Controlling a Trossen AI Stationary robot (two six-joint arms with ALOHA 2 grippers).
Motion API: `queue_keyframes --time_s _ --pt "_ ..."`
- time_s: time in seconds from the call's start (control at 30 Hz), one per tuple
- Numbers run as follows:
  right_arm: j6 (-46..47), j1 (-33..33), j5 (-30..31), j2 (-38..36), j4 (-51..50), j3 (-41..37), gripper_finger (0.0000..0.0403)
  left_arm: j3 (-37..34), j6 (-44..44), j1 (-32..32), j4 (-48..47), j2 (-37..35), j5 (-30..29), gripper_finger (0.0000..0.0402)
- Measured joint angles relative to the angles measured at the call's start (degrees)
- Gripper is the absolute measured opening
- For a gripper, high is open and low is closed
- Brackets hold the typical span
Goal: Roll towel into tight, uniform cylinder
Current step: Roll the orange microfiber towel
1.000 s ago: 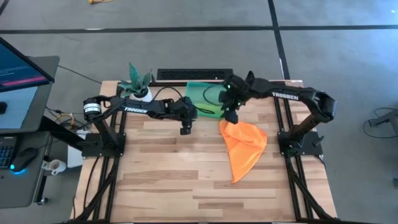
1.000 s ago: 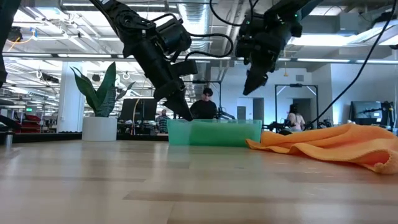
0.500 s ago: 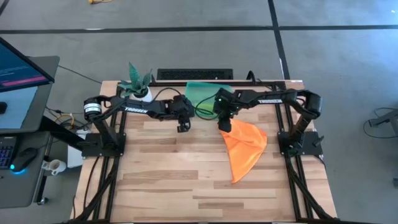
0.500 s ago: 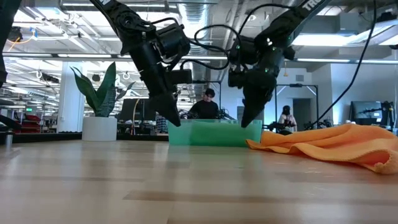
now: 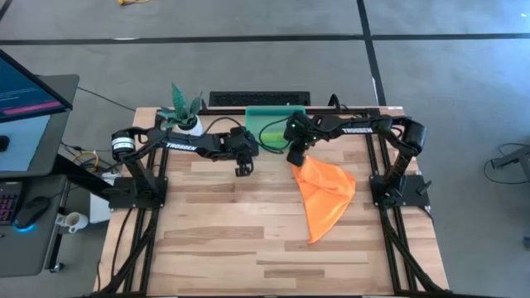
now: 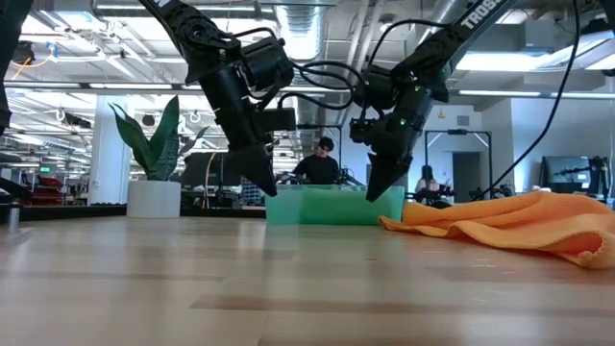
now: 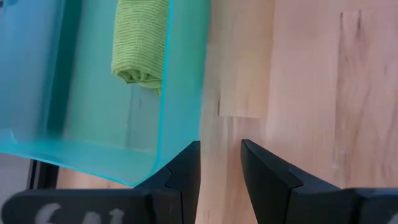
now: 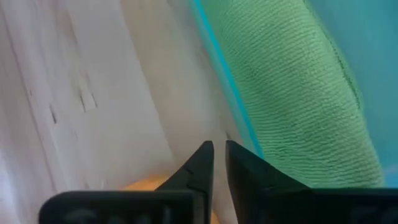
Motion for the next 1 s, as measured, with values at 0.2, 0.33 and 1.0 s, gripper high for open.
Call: queue_keyframes --time_s 0.2,0.33,1.0 --pt "1.47 0.44 -0.22 -2.36 -3.91 0.05 0.0061 0.0 -1.8 -0.34 0.0 0.0 -0.03 0.0106" --pt "2.69 2.72 -0.18 -6.45 -8.74 -0.08 0.006 0.0 -3.97 -1.71 0.01 0.0 0.17 0.0106" --pt "37.61 36.83 21.63 -34.75 3.07 -23.13 0.006 0.0 -12.28 -19.33 12.29 -0.02 -0.11 0.0106"
